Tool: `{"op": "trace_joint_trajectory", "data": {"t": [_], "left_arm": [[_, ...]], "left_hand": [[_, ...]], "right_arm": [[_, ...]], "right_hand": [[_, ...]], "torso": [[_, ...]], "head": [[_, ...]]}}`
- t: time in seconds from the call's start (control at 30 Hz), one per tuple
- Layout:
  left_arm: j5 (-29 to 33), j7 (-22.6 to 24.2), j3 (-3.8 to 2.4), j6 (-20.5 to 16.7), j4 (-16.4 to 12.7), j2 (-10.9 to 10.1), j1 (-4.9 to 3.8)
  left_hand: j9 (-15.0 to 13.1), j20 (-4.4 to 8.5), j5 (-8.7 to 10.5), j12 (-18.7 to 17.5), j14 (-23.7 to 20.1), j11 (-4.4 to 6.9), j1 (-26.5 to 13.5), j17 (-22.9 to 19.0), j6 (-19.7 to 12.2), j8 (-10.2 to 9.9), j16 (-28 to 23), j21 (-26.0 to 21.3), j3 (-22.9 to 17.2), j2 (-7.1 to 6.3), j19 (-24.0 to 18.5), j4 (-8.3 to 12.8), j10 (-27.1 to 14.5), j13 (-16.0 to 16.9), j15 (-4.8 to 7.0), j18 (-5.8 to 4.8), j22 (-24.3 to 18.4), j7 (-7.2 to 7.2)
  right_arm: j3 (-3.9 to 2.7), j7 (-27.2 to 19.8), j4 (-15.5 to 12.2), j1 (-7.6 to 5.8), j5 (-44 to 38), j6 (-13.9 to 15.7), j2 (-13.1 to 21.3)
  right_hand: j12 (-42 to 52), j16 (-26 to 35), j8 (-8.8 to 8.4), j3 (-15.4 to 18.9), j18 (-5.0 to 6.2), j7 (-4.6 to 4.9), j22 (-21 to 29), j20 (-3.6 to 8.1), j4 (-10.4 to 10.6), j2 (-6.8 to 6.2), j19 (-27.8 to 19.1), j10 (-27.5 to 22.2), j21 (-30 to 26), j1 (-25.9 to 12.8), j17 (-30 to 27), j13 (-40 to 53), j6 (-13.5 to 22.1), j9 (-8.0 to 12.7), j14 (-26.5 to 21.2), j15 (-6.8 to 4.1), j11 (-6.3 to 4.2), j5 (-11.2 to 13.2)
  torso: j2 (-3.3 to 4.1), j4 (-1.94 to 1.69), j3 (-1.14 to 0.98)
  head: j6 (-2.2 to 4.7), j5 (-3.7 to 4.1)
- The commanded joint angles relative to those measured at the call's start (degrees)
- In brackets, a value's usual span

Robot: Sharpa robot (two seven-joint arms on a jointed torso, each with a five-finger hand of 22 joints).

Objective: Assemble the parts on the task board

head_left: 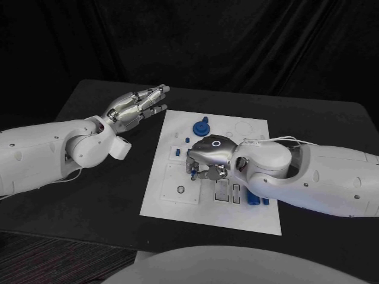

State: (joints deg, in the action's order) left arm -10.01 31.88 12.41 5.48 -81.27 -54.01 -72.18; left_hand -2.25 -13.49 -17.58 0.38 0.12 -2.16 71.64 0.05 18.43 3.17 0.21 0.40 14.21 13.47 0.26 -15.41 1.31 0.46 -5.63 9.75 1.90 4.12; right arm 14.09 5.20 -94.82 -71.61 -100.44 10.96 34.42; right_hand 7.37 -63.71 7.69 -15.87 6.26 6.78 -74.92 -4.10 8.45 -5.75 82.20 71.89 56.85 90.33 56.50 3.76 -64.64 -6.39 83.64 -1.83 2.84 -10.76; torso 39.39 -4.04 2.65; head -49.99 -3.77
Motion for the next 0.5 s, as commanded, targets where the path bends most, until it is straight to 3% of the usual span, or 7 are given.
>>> {"op": "trace_joint_trajectory", "data": {"t": [0.03,0.5], "left_arm": [[0.47,0.93,-0.06,1.01,0.0,0.14,0.1],[0.47,0.52,-0.06,1.45,0.37,0.35,0.19]], "left_hand": [[-0.06,-0.03,-0.31,0.3,-0.12,-0.21,0.36,-0.05,-0.03,0.27,-0.21,0.04,-0.1,0.09,0.16,0.26,-0.07,-0.01,-0.16,0.6,0.15,0.25],[-0.1,-0.23,-0.44,0.29,-0.12,-0.19,0.5,-0.05,0.27,0.37,-0.21,0.08,-0.18,0.22,0.22,0.4,-0.11,-0.02,-0.47,0.63,0.27,0.26]], "right_arm": [[-0.03,0.42,-0.12,0.2,-0.73,-0.96,0.24],[-0.03,0.99,-0.51,0.83,-0.73,-0.56,0.59]], "right_hand": [[-0.2,0.06,-0.14,-0.08,-0.94,-0.13,-8.09,-0.12,-0.26,-0.17,-0.19,0.33,0.13,0.29,-0.11,0.1,0.03,-0.01,0.34,0.13,0.0,0.27],[-0.23,0.06,-0.14,-0.05,-0.98,-0.13,-8.15,-0.12,-0.22,-0.17,-0.14,0.43,0.41,0.22,-0.13,0.11,-0.07,0.0,0.35,0.12,-0.01,0.36]], "torso": [[0.02,-0.01,-0.02],[0.04,0.09,-0.06]], "head": [[-0.01,-0.03],[-0.01,-0.14]]}}
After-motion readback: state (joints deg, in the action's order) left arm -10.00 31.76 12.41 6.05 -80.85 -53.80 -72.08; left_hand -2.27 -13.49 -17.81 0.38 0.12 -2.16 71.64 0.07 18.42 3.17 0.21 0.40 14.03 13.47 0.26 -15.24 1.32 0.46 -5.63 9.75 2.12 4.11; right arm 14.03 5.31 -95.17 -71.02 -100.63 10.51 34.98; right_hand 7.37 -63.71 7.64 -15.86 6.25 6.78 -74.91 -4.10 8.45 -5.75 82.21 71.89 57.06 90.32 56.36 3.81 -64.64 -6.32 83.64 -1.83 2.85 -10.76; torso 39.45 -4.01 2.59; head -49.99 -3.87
